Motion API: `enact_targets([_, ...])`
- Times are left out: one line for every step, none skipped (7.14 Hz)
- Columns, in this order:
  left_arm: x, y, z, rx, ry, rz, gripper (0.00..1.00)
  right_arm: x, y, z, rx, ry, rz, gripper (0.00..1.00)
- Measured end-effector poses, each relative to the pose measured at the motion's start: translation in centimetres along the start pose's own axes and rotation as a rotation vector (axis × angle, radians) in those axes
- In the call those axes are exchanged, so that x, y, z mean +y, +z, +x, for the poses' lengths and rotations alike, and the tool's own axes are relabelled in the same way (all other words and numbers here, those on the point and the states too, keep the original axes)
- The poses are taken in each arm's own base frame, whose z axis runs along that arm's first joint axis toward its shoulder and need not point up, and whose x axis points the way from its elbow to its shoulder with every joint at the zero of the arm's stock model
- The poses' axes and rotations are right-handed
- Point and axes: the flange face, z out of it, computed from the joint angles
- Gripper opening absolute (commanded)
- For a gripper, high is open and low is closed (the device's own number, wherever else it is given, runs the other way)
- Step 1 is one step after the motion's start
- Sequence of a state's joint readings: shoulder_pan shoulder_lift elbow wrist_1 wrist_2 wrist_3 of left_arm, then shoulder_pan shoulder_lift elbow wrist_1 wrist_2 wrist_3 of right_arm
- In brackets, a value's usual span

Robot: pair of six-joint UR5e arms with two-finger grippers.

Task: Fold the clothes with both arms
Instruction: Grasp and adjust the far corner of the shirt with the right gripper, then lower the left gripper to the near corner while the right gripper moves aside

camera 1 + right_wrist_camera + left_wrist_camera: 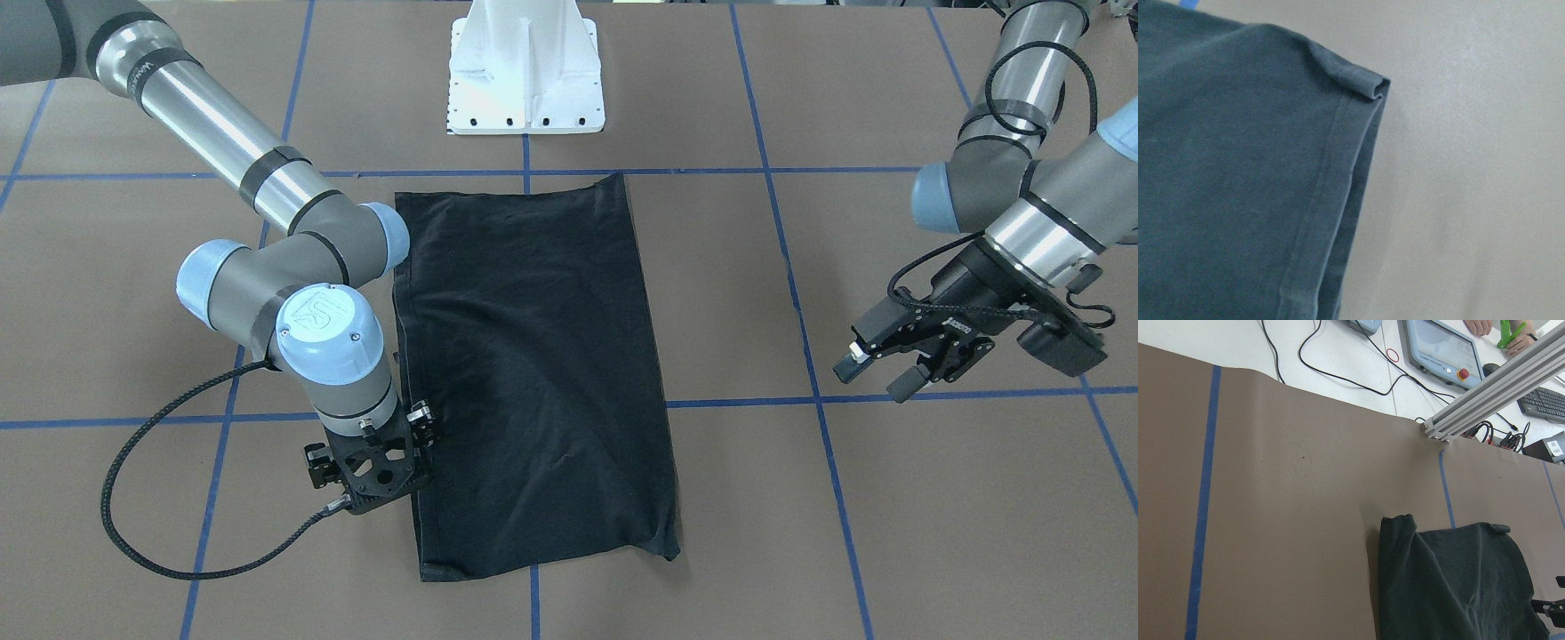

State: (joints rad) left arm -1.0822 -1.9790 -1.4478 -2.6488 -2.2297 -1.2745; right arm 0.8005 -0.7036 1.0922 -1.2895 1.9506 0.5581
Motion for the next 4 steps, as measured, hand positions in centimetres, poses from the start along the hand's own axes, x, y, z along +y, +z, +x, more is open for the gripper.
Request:
enact_targets([1.1, 0.2, 1.1, 0.018, -0.033, -0.017, 1.00, 0.8, -1.4, -0.1, -0.046, 0.009, 0.005, 1.00])
enact_targets([3.1, 0.9, 2.6, 0.042, -0.078, -0.048, 1.00, 2.4, -2.7, 0.2, -0.092, 0.027, 0.008, 1.00])
enact_targets([6.1, 1.5, 4.4, 0.069, -0.140, -0.091, 1.00, 5.1, -4.0, 1.2, -0.139, 0.054, 0.008, 1.00])
enact_targets([9.7, 1.4, 6.1, 0.096, -0.205, -0.132, 1.00, 8.5, -5.4, 2.4, -0.186, 0.084, 0.001, 1.00])
